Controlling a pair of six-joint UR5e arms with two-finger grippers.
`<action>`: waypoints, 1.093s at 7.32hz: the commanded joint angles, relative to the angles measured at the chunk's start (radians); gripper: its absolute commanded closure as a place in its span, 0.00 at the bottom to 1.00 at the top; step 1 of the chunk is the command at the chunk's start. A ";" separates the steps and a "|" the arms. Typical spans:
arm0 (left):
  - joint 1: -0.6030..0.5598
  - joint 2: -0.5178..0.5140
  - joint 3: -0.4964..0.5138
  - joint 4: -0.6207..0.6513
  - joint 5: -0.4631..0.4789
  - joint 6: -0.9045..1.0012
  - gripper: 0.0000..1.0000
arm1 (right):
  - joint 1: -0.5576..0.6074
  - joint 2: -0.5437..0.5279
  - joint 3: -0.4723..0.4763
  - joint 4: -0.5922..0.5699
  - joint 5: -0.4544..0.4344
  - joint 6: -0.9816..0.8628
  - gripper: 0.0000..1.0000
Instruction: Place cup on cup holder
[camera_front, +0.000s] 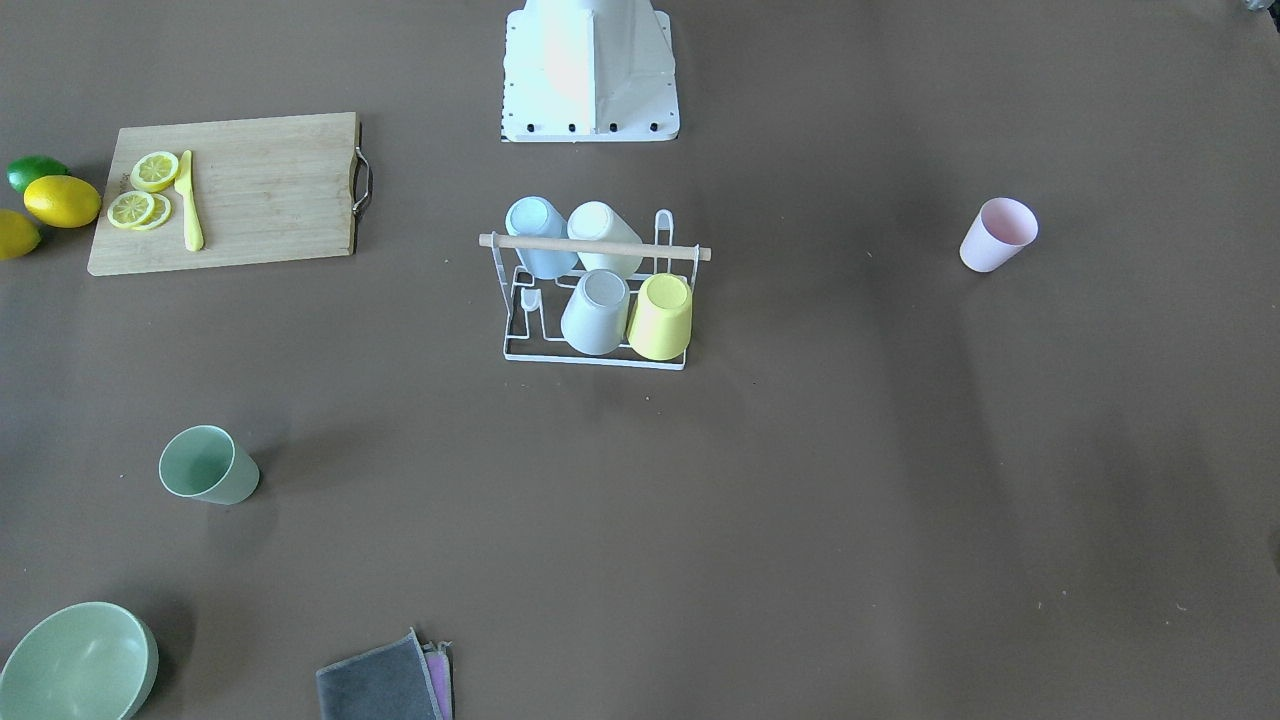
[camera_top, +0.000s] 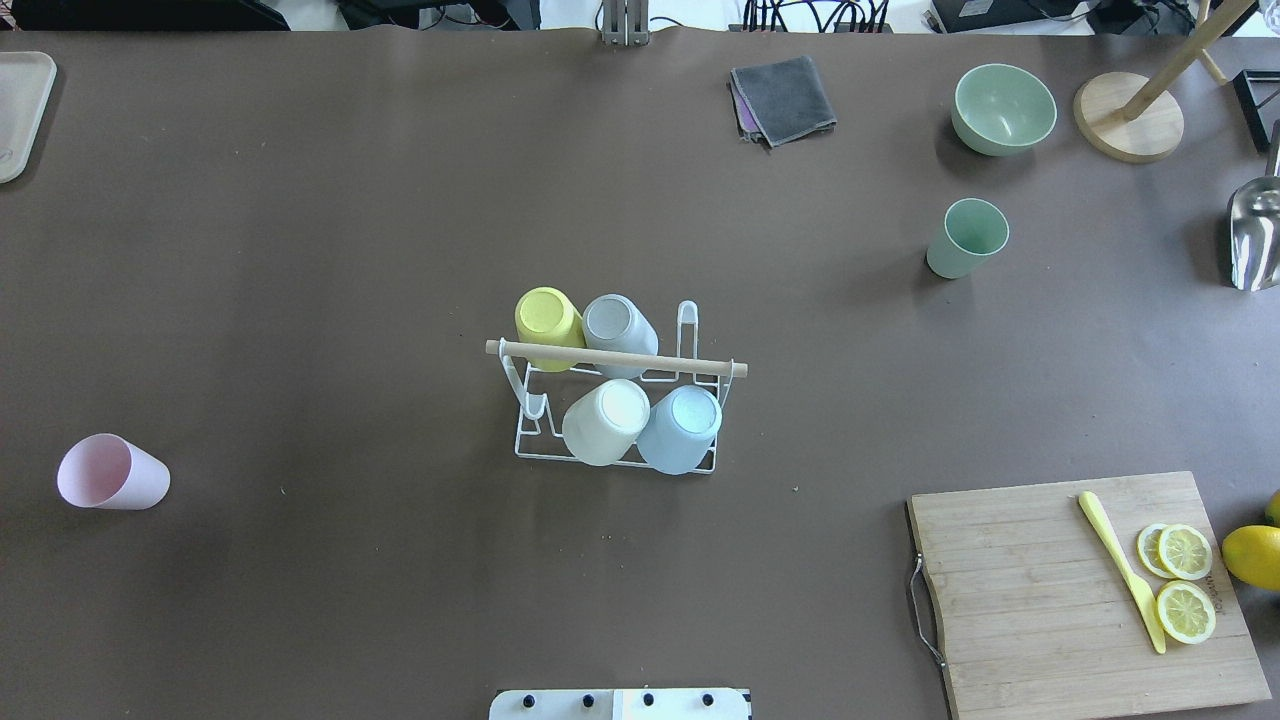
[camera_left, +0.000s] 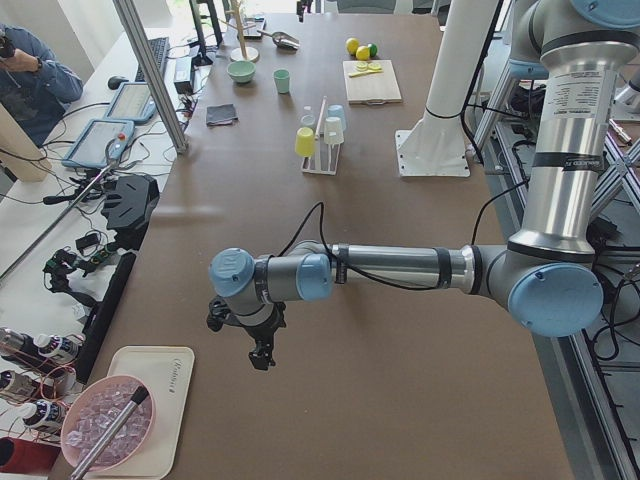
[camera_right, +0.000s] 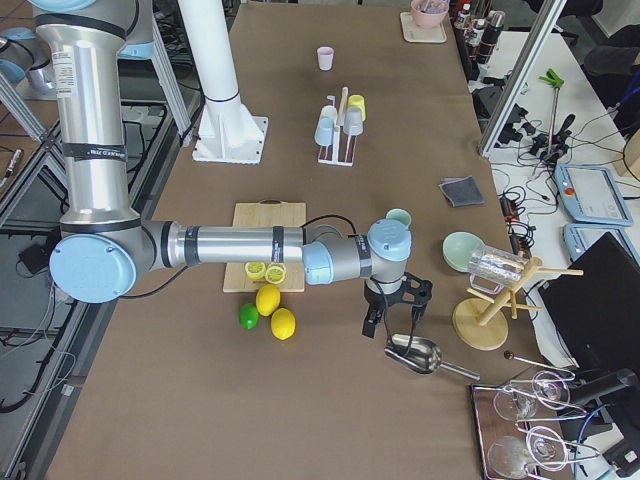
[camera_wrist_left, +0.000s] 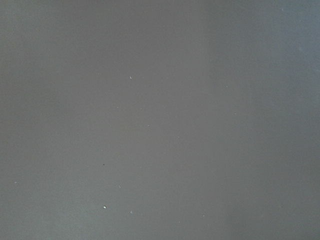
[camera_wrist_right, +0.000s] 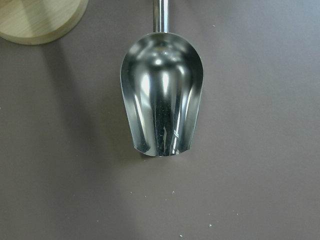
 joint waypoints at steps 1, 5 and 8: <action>0.104 -0.111 0.012 0.152 0.128 -0.003 0.02 | -0.054 0.011 0.072 -0.012 -0.019 0.002 0.00; 0.332 -0.282 0.002 0.491 0.218 -0.005 0.02 | -0.288 0.053 0.169 -0.021 -0.135 0.009 0.00; 0.402 -0.388 0.017 0.585 0.279 -0.005 0.02 | -0.332 0.190 0.176 -0.070 -0.129 0.002 0.00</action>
